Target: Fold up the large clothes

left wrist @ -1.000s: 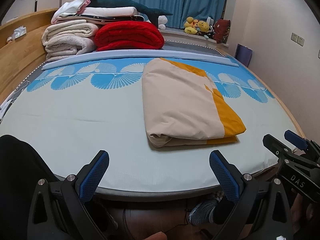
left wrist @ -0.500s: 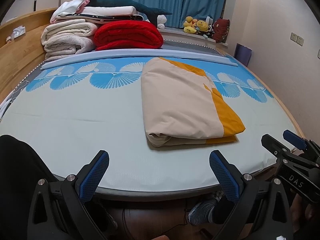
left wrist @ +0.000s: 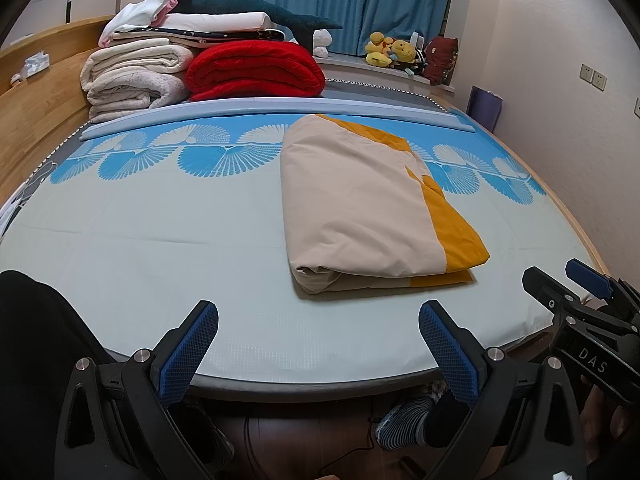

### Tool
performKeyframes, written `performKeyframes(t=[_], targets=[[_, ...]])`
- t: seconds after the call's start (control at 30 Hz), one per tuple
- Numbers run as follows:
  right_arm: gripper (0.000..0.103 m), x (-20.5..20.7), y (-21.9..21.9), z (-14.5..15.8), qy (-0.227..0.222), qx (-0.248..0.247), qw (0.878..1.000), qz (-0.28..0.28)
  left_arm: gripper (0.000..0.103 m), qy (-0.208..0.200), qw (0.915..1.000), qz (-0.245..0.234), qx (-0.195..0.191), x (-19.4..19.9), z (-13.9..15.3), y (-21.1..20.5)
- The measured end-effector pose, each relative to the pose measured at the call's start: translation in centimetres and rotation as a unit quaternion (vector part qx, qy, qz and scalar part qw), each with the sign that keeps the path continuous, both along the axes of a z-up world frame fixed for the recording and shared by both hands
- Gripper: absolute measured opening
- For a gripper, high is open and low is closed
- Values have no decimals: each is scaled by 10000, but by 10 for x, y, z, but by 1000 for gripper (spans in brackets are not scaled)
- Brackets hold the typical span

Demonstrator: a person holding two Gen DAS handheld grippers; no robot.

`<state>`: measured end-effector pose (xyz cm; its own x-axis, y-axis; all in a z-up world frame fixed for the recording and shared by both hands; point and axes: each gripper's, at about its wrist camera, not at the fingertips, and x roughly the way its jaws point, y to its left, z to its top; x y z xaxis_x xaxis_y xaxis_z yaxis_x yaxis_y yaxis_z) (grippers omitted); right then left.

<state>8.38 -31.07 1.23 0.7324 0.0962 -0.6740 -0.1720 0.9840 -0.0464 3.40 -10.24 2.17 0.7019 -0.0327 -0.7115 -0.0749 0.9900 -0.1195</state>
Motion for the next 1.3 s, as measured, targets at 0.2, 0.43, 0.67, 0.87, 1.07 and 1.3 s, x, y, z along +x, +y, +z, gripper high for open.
performKeyframes(t=[0.2, 0.43, 0.67, 0.87, 1.07, 1.3], targets=[[76, 0, -1, 1, 2, 2, 10000, 4, 100, 11, 10000, -32, -13, 2, -1, 0], [76, 0, -1, 1, 3, 1, 10000, 7, 100, 3, 10000, -49, -7, 2, -2, 0], [76, 0, -1, 1, 6, 2, 10000, 6, 100, 4, 10000, -51, -5, 2, -2, 0], [76, 0, 0, 1, 6, 2, 10000, -1, 100, 1, 10000, -50, -6, 2, -2, -1], [76, -1, 1, 1, 10, 1, 10000, -9, 100, 5, 10000, -40, -5, 2, -2, -2], [76, -1, 1, 1, 13, 2, 10000, -10, 100, 2, 10000, -44, -2, 2, -2, -3]])
